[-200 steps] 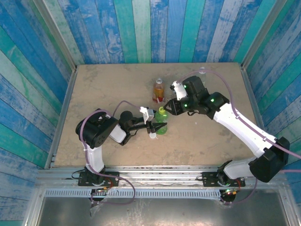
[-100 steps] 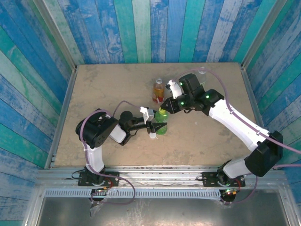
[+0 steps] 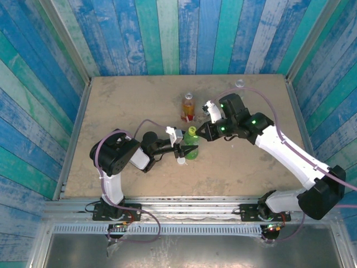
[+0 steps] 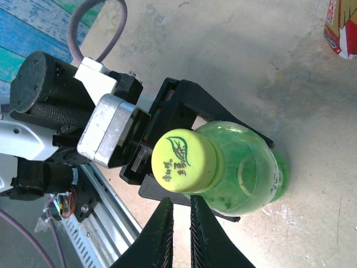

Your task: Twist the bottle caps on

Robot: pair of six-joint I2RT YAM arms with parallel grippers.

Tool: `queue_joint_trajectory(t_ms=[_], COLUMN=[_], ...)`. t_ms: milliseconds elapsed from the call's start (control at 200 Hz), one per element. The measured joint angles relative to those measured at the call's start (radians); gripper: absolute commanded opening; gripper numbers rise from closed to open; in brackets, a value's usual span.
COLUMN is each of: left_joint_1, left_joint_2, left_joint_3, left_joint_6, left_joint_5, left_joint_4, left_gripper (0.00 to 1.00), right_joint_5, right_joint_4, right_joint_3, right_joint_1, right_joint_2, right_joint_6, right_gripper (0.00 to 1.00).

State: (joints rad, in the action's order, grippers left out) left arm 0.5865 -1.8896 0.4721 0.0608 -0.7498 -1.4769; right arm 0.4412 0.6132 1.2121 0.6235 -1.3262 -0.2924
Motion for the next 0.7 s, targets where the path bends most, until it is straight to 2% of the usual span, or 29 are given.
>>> queue_joint_trajectory(t_ms=[90, 250, 476, 696], left_joint_1=[0.000, 0.000, 0.000, 0.002], left_joint_2=[0.000, 0.000, 0.000, 0.000], left_joint_3=[0.000, 0.000, -0.001, -0.005], left_joint_6=[0.000, 0.000, 0.000, -0.001], left_joint_5=[0.000, 0.000, 0.002, 0.004], left_joint_4=[0.000, 0.000, 0.000, -0.006], left_gripper=[0.63, 0.63, 0.63, 0.63], right_joint_5=[-0.005, -0.005, 0.029, 0.058], right_joint_4=[-0.002, -0.012, -0.023, -0.068], right_joint_3=[0.010, 0.070, 0.100, -0.007], right_joint_1=[-0.006, -0.013, -0.016, -0.026], right_joint_2=[0.000, -0.053, -0.126, -0.033], right_joint_6=[-0.002, 0.004, 0.026, 0.004], right_gripper=[0.24, 0.25, 0.17, 0.14])
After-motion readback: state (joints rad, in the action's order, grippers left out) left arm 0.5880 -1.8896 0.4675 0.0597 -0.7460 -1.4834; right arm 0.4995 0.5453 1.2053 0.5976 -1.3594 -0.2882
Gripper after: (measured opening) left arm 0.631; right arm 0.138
